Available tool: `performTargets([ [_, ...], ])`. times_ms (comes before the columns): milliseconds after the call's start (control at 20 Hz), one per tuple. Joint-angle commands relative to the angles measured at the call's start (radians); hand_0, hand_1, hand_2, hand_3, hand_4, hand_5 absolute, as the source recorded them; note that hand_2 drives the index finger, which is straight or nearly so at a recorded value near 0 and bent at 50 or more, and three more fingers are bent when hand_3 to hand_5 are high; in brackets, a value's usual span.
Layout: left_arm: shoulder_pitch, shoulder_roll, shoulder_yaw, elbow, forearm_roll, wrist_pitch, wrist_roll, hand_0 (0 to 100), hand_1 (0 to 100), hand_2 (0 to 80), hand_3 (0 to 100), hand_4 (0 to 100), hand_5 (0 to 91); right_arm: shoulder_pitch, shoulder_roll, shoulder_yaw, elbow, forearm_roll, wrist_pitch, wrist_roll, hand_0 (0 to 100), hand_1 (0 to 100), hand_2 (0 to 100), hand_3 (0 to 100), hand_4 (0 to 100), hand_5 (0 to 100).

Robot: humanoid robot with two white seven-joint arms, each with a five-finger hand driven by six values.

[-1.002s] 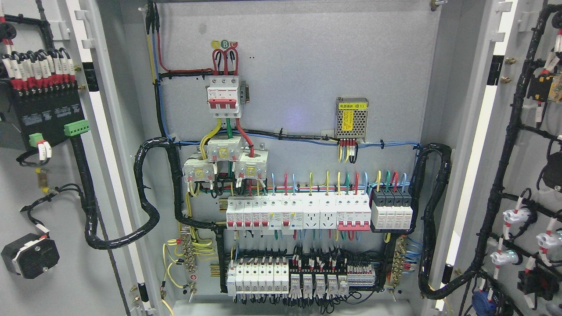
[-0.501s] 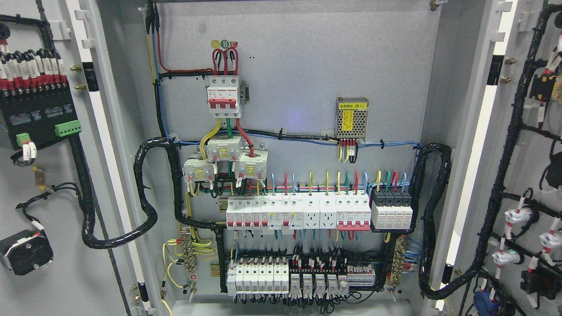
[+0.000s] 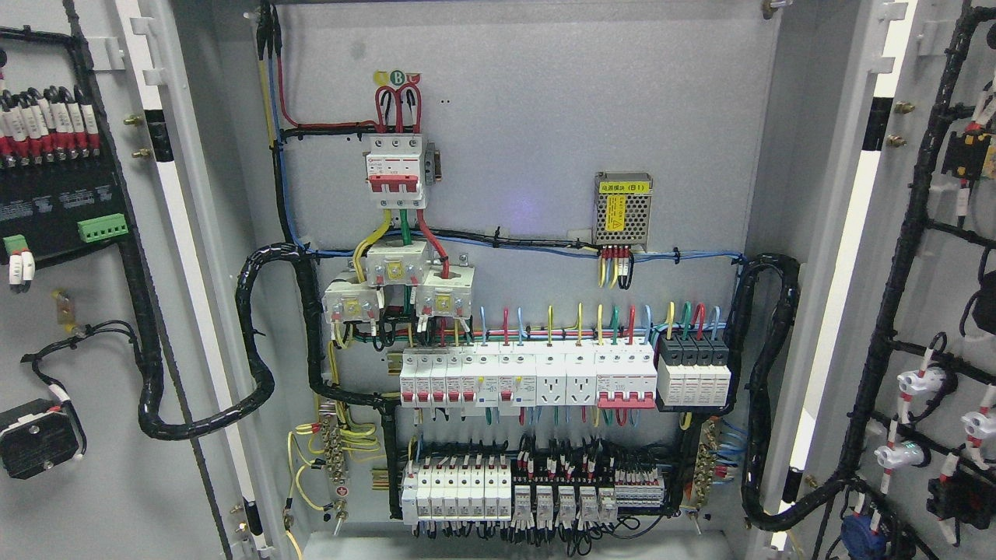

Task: Open door with both hands

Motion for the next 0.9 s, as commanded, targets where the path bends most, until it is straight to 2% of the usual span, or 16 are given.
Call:
performTargets([
  [0,-0.066,0.074,0.011,0.189,0.003,-0.049,-0.002,0,0,0.0,0,0,0.0,0.022,0.013,-0.029,0.004,-0.014,-0.003,0.000,38,0,0,0,0,0],
  [451,-0.108,0.087,0.009,0.276,0.002,-0.036,-0.002,0,0,0.0,0,0,0.0,0.042,0.016,-0.050,0.004,-0.020,-0.003,0.002,38,0,0,0,0,0],
  [851,-0.112,0.085,-0.001,0.255,0.002,-0.036,-0.002,0,0,0.0,0,0,0.0,0.043,0.016,-0.064,0.012,-0.022,-0.003,0.002,38,0,0,0,0,0],
])
